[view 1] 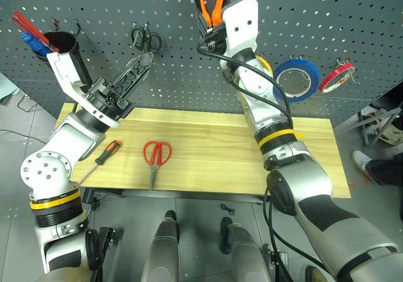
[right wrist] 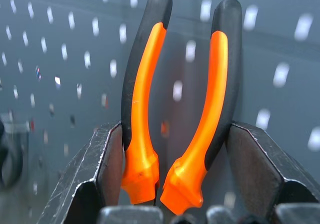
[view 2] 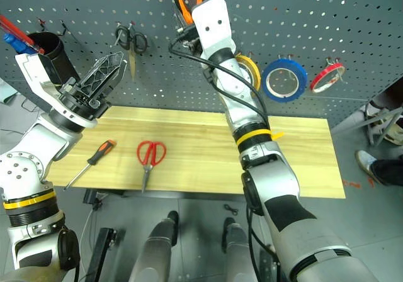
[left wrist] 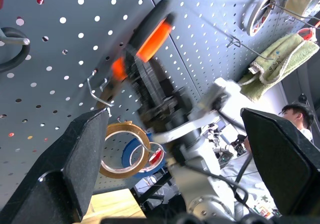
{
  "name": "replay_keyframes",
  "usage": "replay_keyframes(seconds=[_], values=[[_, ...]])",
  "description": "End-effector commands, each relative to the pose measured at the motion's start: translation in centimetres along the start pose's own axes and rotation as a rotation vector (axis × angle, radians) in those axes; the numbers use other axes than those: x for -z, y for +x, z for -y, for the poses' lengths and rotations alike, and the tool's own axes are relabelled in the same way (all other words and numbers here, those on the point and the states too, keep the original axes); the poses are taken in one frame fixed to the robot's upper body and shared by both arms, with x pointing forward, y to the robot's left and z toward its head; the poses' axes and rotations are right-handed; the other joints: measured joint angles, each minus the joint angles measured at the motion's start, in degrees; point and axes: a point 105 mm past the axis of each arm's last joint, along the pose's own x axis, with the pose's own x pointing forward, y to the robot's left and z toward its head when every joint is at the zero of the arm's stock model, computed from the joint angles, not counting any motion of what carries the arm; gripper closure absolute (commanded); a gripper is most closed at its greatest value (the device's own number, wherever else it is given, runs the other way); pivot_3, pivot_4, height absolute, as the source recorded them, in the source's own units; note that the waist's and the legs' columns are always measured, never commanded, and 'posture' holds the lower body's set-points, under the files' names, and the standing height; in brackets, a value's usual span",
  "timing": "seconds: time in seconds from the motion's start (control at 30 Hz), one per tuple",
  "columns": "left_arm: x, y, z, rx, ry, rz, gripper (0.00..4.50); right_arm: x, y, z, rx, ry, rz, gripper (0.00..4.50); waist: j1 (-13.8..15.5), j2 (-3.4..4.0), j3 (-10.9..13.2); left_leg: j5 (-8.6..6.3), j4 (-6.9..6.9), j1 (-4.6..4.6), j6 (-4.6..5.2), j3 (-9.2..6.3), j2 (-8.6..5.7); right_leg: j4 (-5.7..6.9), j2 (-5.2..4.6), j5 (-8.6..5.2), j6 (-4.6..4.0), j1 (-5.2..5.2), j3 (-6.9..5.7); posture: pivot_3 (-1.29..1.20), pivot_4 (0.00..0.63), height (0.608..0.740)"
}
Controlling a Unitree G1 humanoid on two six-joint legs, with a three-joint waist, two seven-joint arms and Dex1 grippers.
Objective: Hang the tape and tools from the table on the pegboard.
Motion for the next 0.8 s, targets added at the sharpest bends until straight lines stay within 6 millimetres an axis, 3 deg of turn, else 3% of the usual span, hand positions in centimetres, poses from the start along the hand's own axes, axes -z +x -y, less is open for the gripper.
replay_keyframes(seconds=[0.03,0.17,0.23,0.3,0.47,0.57,0.73,0.8], values=[[-0.7,0.0,0.8,0.022,0.042,0.013,0.0,-1.6,0.6,0.7,0.037,0.001,0.073,1.75,0.0,0.0,0.0,0.0,0.0,0.0,0.0,0.0,0.0,0.01,0.0,0.0,0.0,0.0,0.0,0.23,0.3,0.737],[-0.6,0.0,1.0,0.019,0.042,0.005,0.0,-0.7,0.2,0.2,0.021,0.004,0.045,1.75,0.1,0.0,0.0,0.01,0.02,0.03,0.0,-0.01,0.0,0.06,0.0,0.0,0.0,0.01,0.0,0.23,0.309,0.737],[-0.5,-0.1,1.0,0.013,0.042,0.001,0.0,-0.5,-0.1,0.2,0.008,0.003,0.044,0.71,0.2,0.0,0.0,0.02,0.02,0.03,0.0,-0.02,0.0,0.07,0.0,0.0,0.0,0.01,0.0,0.23,0.314,0.737],[-0.5,-0.3,1.0,0.005,0.043,-0.003,0.0,-0.4,-0.4,0.2,-0.006,-0.001,0.042,0.05,0.2,0.0,0.0,0.02,0.04,0.03,0.0,-0.02,0.0,0.06,0.0,0.0,0.0,0.02,0.0,0.22,0.313,0.737],[0.7,-1.2,0.2,-0.055,0.077,-0.067,0.0,0.4,-2.5,0.4,-0.074,-0.011,0.021,0.02,0.3,0.0,0.0,0.02,0.04,0.04,0.0,-0.03,0.0,0.07,0.0,0.0,0.0,0.05,0.0,0.21,0.315,0.737],[2.7,-2.5,-1.2,-0.157,0.164,-0.182,0.0,0.7,-4.9,0.6,-0.164,-0.008,-0.021,0.02,0.3,0.03,0.0,0.01,0.03,0.04,0.0,-0.03,0.0,0.07,0.0,0.0,-0.01,0.06,0.0,0.2,0.321,0.737],[7.3,-7.6,-5.9,-0.515,0.364,-0.435,0.0,0.7,-10.2,-0.3,-0.387,0.071,-0.162,0.02,0.1,0.25,0.1,0.01,-0.02,0.12,-0.01,0.02,0.0,0.06,0.0,-0.05,-0.05,0.06,0.07,0.17,0.347,0.737],[9.4,-10.2,-7.3,-0.669,0.413,-0.517,0.0,1.4,-13.4,-1.4,-0.543,0.162,-0.274,0.02,0.0,0.26,0.1,0.01,-0.02,0.1,-0.01,0.04,0.04,0.09,0.03,-0.11,-0.04,-0.04,0.07,0.16,0.36,0.737]])
